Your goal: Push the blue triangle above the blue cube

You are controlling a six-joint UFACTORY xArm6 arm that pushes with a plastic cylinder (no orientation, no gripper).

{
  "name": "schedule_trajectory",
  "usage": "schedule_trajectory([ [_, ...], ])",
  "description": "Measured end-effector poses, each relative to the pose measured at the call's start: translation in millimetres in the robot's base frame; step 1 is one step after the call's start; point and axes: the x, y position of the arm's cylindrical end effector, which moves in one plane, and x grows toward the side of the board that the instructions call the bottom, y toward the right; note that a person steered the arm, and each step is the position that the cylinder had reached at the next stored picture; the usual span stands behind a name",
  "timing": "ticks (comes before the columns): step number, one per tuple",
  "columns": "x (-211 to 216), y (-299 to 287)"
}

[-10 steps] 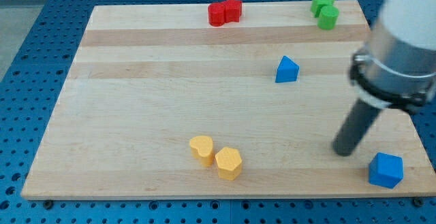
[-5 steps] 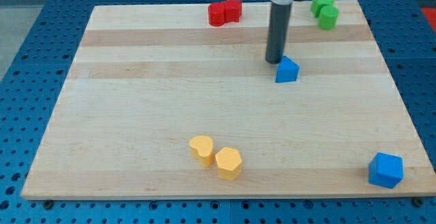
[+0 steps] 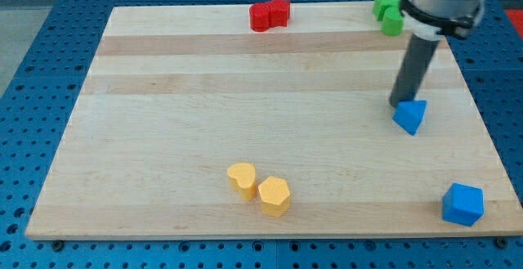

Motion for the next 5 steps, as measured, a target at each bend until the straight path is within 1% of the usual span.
schedule_trajectory([
  [2, 69, 3],
  [5, 92, 10],
])
